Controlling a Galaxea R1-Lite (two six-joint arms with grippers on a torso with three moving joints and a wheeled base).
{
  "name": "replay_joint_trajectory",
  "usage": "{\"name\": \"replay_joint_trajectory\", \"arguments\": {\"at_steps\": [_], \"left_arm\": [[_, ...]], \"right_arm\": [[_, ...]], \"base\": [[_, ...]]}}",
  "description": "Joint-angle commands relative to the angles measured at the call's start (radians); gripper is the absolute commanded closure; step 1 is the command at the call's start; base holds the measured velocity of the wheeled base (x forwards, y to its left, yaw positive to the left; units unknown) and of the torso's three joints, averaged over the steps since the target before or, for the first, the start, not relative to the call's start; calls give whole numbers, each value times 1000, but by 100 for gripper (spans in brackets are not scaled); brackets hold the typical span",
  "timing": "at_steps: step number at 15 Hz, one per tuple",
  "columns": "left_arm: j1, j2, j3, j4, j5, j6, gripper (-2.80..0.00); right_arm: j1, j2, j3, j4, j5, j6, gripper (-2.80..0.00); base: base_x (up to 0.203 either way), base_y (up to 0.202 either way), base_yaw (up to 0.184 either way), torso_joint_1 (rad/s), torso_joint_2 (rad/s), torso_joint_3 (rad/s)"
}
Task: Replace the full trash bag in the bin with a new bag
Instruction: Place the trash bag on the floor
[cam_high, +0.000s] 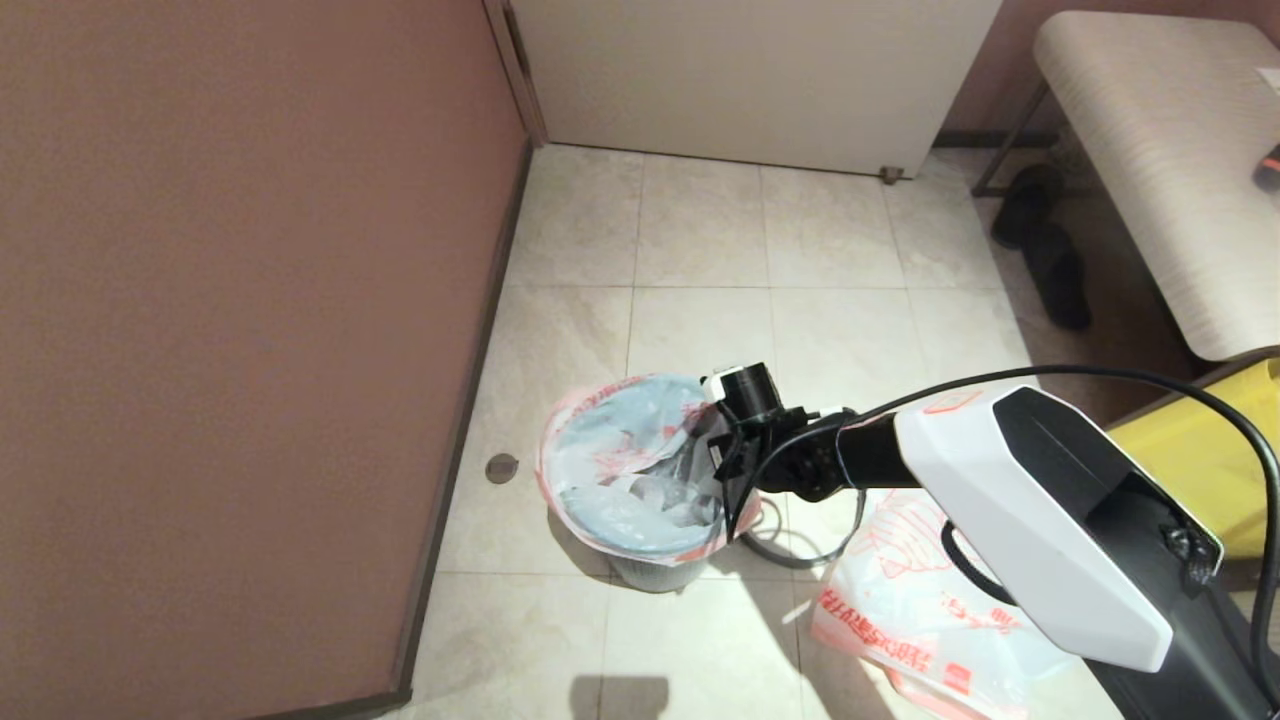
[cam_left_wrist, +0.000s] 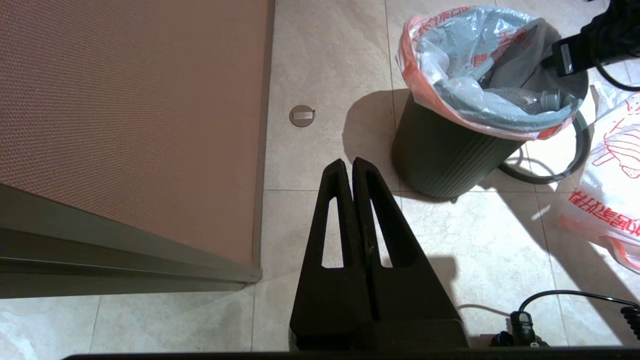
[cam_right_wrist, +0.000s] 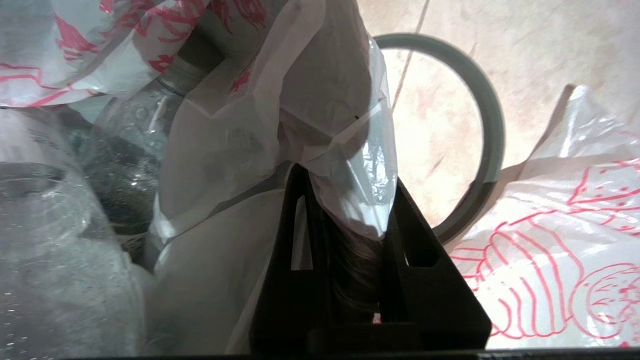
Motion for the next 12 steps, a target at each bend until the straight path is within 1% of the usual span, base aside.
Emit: {"name": "replay_joint_trajectory", "arguments": {"at_steps": [1,4,7,8,9,12], "left_arm": [[0,0,0,0,0,-1,0],[0,0,0,0,0,-1,0],[0,0,0,0,0,-1,0],[0,0,0,0,0,-1,0],[0,0,0,0,0,-1,0],[0,0,0,0,0,-1,0]], "right_arm": [[-3,-19,7,-5,0,-16,0],[-6,-25,10,-26,-1,-42,0],[-2,-20,59,-100,-1,-43,0],[-2,-22,64,-112,-1,-43,-177],[-2,-32,82,-114,-1,-43,-280],[2,-70,138,-120,-1,-37,-280]], "base": [[0,0,0,0,0,0],[0,0,0,0,0,0],[0,0,0,0,0,0],[0,0,0,0,0,0],[0,0,0,0,0,0],[0,0,0,0,0,0]]}}
